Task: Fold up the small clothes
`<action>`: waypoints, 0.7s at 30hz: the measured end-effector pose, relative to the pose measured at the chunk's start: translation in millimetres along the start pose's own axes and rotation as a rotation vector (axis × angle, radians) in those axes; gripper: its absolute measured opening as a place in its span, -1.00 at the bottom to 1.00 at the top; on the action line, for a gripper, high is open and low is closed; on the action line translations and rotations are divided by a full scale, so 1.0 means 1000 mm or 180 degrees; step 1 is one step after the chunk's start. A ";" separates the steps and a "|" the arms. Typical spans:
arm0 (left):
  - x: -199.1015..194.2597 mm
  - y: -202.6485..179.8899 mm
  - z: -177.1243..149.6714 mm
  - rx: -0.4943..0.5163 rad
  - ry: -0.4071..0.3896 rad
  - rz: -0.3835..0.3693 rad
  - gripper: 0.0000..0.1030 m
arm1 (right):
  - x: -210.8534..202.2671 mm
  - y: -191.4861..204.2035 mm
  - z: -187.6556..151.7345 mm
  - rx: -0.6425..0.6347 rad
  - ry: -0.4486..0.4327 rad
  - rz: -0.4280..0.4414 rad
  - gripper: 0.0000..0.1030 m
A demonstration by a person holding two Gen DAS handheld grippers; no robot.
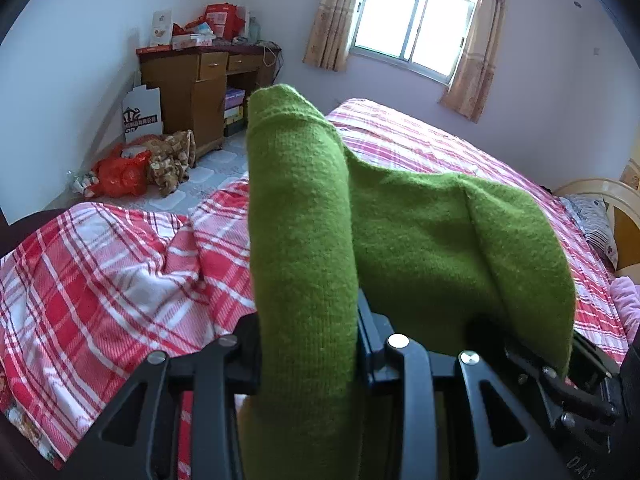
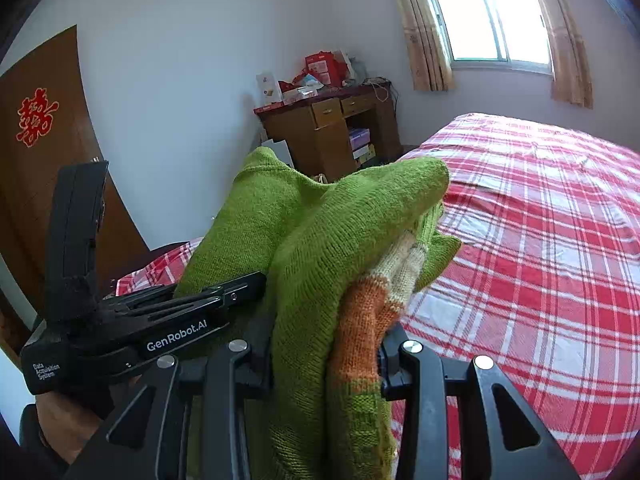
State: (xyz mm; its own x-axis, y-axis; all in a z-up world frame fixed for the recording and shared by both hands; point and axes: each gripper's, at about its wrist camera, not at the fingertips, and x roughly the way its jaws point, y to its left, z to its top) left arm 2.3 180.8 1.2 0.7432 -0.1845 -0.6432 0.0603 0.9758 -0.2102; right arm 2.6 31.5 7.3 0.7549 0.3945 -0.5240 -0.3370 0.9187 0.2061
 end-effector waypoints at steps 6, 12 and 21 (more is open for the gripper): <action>0.010 0.002 0.006 0.0004 -0.0009 0.0030 -0.30 | 0.017 0.000 0.008 -0.0041 -0.0023 -0.0012 -0.26; 0.028 -0.003 0.024 0.0078 -0.0048 0.0105 -0.30 | 0.038 -0.009 0.020 -0.0100 -0.0118 -0.0040 -0.26; 0.044 -0.005 0.037 0.0092 -0.0049 0.0135 -0.31 | 0.058 -0.023 0.033 -0.0010 -0.0148 -0.0073 -0.26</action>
State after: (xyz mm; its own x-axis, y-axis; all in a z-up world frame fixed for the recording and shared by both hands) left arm 59.0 172.0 0.9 0.7556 -0.1412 -0.6396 0.0475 0.9857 -0.1615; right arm 72.7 34.2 -0.6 0.7877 0.3740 -0.4895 -0.3211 0.9274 0.1918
